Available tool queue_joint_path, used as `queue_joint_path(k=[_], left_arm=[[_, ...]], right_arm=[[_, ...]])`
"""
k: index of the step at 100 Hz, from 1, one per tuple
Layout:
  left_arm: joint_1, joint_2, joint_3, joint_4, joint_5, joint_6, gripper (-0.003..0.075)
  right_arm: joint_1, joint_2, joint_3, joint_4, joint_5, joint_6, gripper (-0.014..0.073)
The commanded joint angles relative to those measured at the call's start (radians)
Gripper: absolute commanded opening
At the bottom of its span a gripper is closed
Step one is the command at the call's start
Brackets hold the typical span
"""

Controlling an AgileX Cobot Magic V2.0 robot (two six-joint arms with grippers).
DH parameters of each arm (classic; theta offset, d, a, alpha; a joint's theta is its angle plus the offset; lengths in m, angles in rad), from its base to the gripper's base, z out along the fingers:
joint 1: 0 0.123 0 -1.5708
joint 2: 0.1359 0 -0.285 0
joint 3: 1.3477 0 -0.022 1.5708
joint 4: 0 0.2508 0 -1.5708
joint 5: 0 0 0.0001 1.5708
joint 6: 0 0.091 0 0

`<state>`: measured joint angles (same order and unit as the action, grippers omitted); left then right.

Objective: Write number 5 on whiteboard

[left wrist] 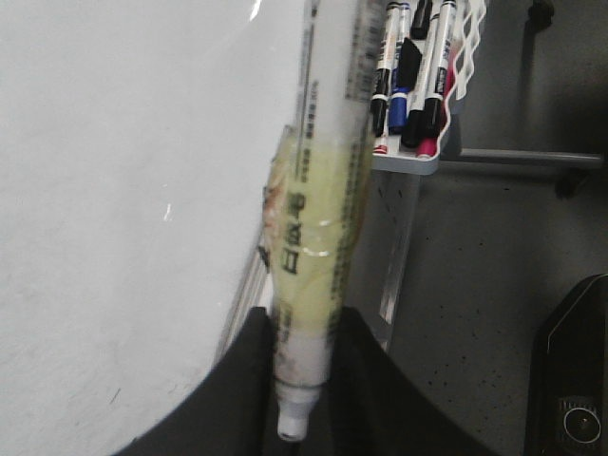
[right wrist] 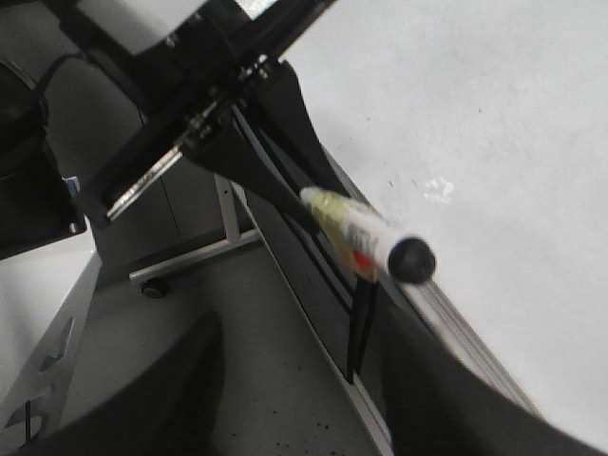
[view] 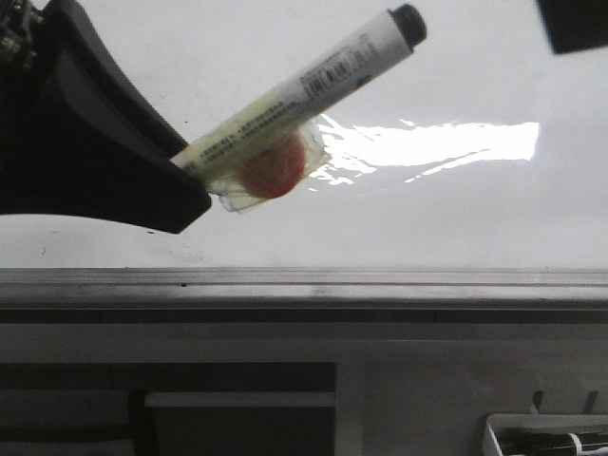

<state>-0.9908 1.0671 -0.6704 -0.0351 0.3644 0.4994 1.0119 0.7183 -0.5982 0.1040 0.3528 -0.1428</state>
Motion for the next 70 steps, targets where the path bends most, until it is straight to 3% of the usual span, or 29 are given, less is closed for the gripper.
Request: queue_joint_path(k=[1, 25, 56, 70], left_arm=[[-0.039, -0.021, -0.035, -0.007, -0.052, 0.017, -0.0020], [-0.110, -0.021, -0.035, -0.005, -0.052, 0.020, -0.0020], [-0.110, -0.021, -0.035, -0.007, -0.082, 0.020, -0.0020], [-0.110, -0.021, -0.035, -0.007, -0.087, 0.020, -0.0020]], right_arm=[[0.011, 0.034, -0.037, -0.014, -0.122, -0.014, 0.0335], [0.015, 0.090, -0.037, -0.014, -0.141, -0.014, 0.0335], [0.081, 0.158, -0.037, -0.014, -0.183, -0.014, 0.0334], [0.088, 0.194, -0.037, -0.014, -0.270, -0.014, 0.0334]])
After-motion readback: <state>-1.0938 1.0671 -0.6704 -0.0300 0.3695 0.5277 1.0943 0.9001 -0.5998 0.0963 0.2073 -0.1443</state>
